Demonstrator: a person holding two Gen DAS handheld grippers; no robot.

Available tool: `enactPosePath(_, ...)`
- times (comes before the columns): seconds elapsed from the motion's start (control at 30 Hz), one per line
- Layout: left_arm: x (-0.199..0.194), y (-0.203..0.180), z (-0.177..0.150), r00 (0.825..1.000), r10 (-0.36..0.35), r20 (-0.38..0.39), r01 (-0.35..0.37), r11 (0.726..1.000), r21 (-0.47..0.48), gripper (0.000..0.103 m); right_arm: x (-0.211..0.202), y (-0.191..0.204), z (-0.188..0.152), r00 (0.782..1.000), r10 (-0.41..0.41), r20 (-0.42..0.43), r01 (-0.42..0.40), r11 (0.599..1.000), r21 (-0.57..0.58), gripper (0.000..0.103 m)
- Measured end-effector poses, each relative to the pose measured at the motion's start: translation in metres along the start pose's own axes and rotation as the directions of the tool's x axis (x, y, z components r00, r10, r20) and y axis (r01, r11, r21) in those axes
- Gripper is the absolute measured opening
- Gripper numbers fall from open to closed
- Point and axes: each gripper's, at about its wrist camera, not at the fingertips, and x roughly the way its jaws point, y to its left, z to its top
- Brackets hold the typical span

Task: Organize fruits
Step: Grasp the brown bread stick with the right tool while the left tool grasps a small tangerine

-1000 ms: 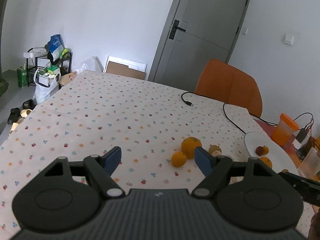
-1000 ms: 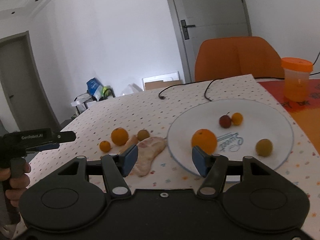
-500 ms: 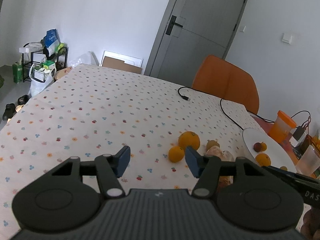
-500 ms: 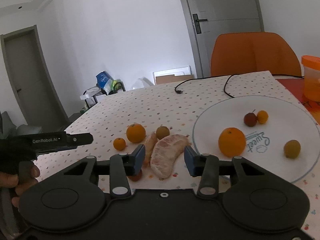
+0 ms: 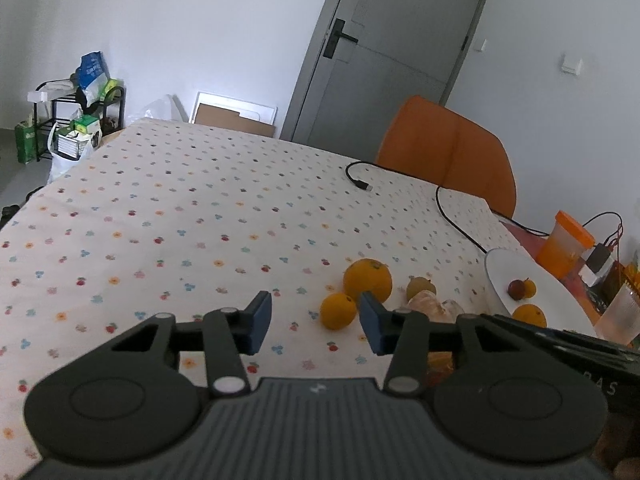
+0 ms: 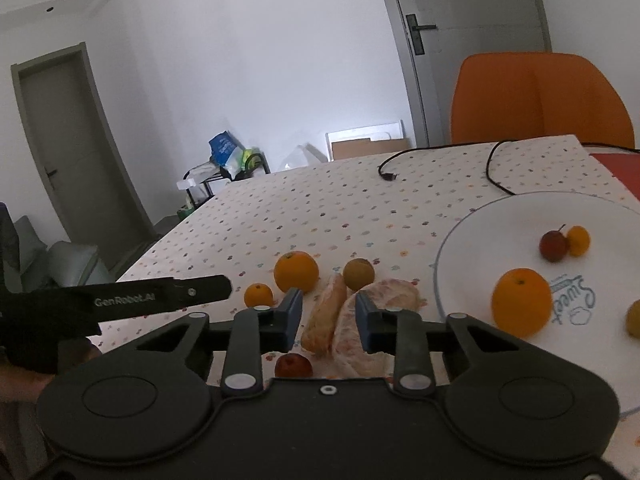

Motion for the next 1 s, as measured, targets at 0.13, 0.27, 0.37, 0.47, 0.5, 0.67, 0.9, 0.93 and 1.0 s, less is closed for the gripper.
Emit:
enactPosePath(0.13,0.009,-0.002,-0.001,1.000,-0.005,-0.016,0.005,1.000,-0.001,0.043,0.004,0.000,0.001,1.000,0.012,-0.001,-0.012,1.000,0.002,0.026)
enactPosePath(0.27,0.016,-0.006,-0.002,1.000,-0.010,-0.024,0.010,1.000,0.001,0.043,0.006,0.000,0.002,1.000,0.022,-0.003,-0.022,1.000,0.006,0.024)
enactPosePath(0.37,0.023,-0.007,-0.002,0.999,-0.009,-0.031,0.009,1.000,0.004,0.041,0.009,0.000,0.003,1.000,0.028,-0.006,-0.028,1.000,0.007,0.024)
enactPosePath(0.47,0.030,-0.007,-0.003,0.999,-0.024,-0.046,0.024,1.000,-0.006,0.025,0.013,0.000,0.004,0.999,0.031,-0.013,-0.031,0.999,0.007,0.023)
enactPosePath(0.5,0.031,-0.007,-0.004,0.999,-0.030,-0.044,0.030,1.000,-0.011,0.021,0.015,0.001,0.004,0.999,0.030,-0.015,-0.030,1.000,0.005,0.023)
enactPosePath(0.67,0.025,-0.008,-0.007,0.999,-0.019,-0.038,0.019,1.000,-0.012,0.021,0.021,0.004,0.005,0.999,0.031,-0.030,-0.031,0.999,-0.010,0.022)
enactPosePath(0.9,0.011,-0.003,-0.005,1.000,-0.001,-0.016,0.001,1.000,-0.022,0.021,0.028,0.010,0.007,0.999,0.008,-0.041,-0.009,0.999,-0.037,0.020)
enactPosePath(0.93,0.009,-0.002,-0.005,1.000,0.000,-0.009,0.000,1.000,-0.024,0.021,0.030,0.010,0.007,0.999,0.001,-0.050,-0.003,0.999,-0.044,0.019)
enactPosePath(1.0,0.005,0.001,-0.005,1.000,0.002,-0.002,-0.002,0.999,-0.035,0.021,0.035,0.012,0.006,0.998,-0.006,-0.064,0.003,0.999,-0.053,0.012)
